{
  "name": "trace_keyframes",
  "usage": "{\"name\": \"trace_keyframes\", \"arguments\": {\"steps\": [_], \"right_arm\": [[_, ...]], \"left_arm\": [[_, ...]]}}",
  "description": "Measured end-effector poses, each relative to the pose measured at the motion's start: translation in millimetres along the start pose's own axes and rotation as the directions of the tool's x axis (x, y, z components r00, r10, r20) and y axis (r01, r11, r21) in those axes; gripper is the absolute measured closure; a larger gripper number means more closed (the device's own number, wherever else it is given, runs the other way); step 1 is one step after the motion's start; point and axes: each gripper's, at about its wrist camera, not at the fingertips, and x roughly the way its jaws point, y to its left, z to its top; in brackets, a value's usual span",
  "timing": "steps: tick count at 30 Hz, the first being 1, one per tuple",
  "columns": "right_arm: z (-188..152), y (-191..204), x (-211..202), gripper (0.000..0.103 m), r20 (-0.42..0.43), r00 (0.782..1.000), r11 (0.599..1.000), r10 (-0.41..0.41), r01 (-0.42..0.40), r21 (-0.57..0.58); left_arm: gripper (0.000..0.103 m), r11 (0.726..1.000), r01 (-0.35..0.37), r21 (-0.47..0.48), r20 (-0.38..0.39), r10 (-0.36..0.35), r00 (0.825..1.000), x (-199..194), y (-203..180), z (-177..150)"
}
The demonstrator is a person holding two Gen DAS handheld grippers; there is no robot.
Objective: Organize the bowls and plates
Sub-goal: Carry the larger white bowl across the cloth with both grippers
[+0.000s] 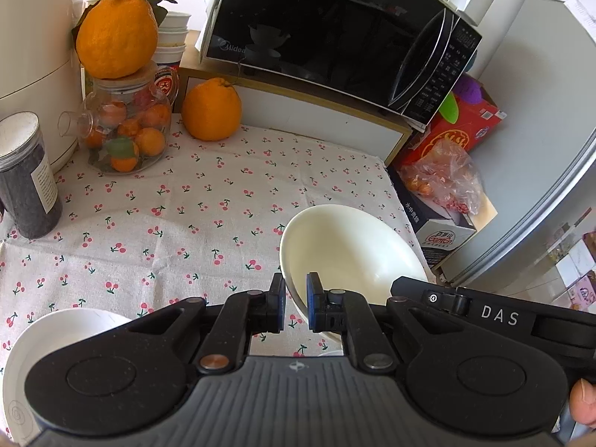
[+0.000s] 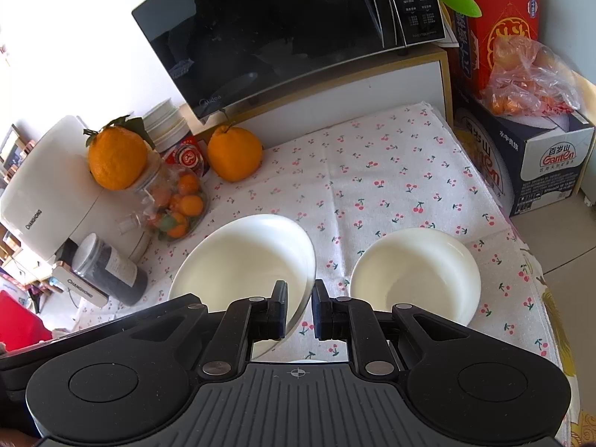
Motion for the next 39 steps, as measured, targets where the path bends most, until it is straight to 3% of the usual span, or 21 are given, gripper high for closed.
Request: {"name": "trace_keyframes", "arguments": {"steps": [19,39], "right_arm": [[-8.2,-0.8,-30.0,0.089,0.055,0.998,0.997,0.002,0.002,-0.075],[-40.6,-13.7,-39.8,0.089,-0.001,1.0,0.996,-0.02,0.02,-0.087]], "left_arm": [[0.092,0.998,0.043,0.048,0.016,-0.043,0.999,-16.9,-14.0,-13.9],[0.092,0.993,0.039,0.111,-0.042,-0.035,0.999,-18.4,-22.9,-39.1]]}}
